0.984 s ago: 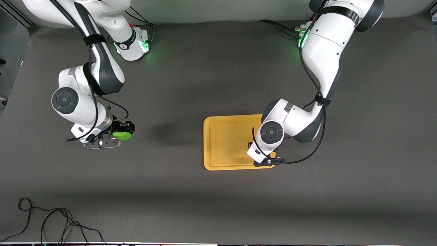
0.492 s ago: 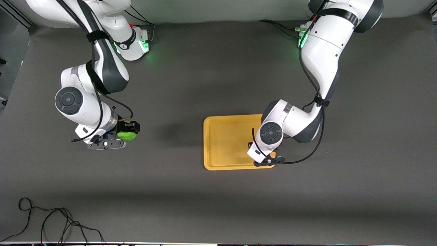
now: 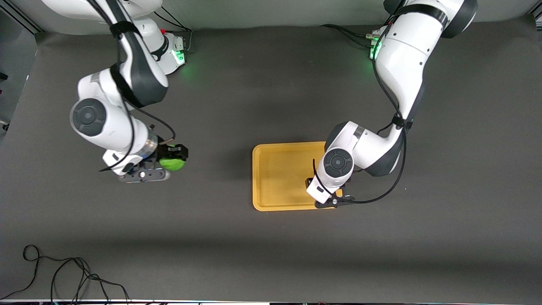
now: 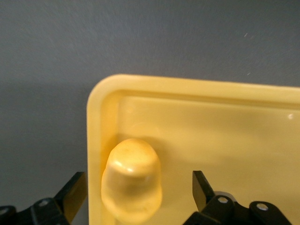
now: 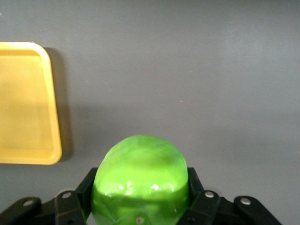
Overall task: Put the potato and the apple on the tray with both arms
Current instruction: 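Release the potato onto the tray while the right gripper lifts the apple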
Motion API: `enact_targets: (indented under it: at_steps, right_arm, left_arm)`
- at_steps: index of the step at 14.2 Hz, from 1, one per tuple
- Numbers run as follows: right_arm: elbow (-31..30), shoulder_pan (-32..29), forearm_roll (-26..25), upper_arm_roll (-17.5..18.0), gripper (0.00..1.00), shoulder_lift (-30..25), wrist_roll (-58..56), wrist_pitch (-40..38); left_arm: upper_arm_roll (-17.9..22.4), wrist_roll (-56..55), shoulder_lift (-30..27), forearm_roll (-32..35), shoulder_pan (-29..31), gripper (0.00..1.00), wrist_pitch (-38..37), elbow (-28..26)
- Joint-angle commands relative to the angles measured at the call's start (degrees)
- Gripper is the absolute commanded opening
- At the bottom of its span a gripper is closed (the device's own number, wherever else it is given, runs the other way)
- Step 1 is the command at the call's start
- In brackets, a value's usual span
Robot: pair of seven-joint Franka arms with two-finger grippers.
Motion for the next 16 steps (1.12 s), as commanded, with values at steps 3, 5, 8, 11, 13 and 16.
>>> enact_targets:
  at_steps: [3,5,8,11,13,16]
  right_arm:
    - [9.9,5.4,0.6,-0.4,0.46,6.8,10.0,-1.2]
    - [11.6,6.5,0.7,-0.4,0.46,8.2,12.2,-1.2]
    - [13.6,7.2,0.8,-0.1,0.45,10.0,15.1,-1.0]
    - [16.6,11.2,0.8,0.2,0.44,13.6,18.2,-0.4]
    - [20.7,13.4,2.6,0.3,0.44,17.3,21.5,-0.4]
    - [25.7,17.6,4.3,0.2,0.44,23.3,24.9,3.1]
  left_arm:
    - [-0.1,1.5,-4.7,5.4,0.4,1.0,-5.3,3.0]
    - [-0.1,5.7,-6.4,5.4,2.1,1.0,-5.7,3.2]
    - [-0.2,8.5,-9.7,5.0,4.5,1.0,-8.5,3.2]
    - [-0.2,9.0,-12.1,5.1,6.0,1.0,-13.0,5.7]
    - [-0.2,12.1,-13.7,5.2,7.3,1.0,-18.4,7.8]
    - [-0.2,19.8,-17.0,4.1,11.2,1.0,-22.9,9.0]
